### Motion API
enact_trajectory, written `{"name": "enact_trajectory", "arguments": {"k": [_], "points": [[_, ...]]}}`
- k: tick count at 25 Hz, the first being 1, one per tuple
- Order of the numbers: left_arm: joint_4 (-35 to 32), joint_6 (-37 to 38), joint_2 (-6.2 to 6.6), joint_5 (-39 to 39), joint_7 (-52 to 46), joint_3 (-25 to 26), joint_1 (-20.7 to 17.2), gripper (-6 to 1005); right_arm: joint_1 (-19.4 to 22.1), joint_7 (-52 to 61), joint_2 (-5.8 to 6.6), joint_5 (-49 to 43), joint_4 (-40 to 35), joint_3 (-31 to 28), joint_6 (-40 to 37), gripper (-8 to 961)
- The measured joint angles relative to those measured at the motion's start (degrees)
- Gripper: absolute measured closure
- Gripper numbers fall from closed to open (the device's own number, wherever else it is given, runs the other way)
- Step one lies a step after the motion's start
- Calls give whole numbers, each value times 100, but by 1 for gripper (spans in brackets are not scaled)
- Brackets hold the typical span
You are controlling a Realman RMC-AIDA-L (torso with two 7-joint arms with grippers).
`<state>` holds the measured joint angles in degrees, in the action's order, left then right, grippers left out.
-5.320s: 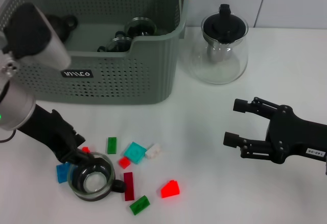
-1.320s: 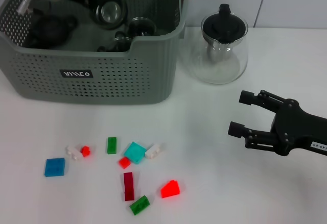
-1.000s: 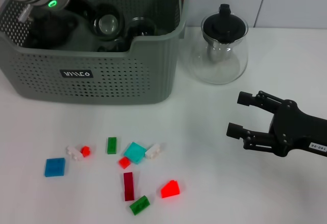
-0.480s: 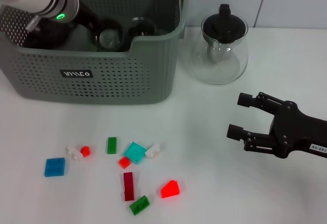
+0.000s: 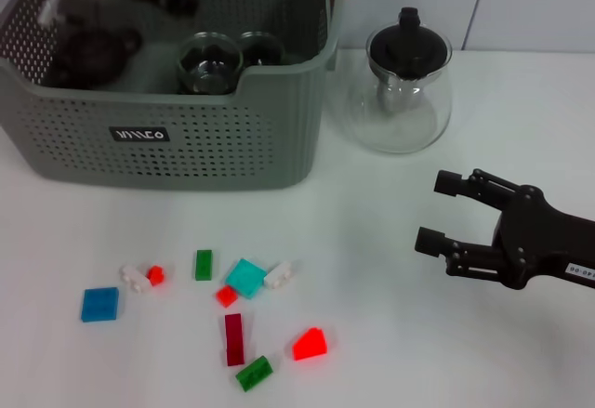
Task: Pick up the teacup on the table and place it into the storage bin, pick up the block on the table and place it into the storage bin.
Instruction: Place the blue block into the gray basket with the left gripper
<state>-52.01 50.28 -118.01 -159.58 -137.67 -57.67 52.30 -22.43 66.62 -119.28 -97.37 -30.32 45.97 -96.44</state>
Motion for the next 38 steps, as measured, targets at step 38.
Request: {"name": "enact_trajectory", "arguments": {"k": [38], "points": [[-1760, 6054, -112, 1444, 4682, 2915, -2589, 523, 7, 125, 17, -11, 9, 44, 20, 8]]}}
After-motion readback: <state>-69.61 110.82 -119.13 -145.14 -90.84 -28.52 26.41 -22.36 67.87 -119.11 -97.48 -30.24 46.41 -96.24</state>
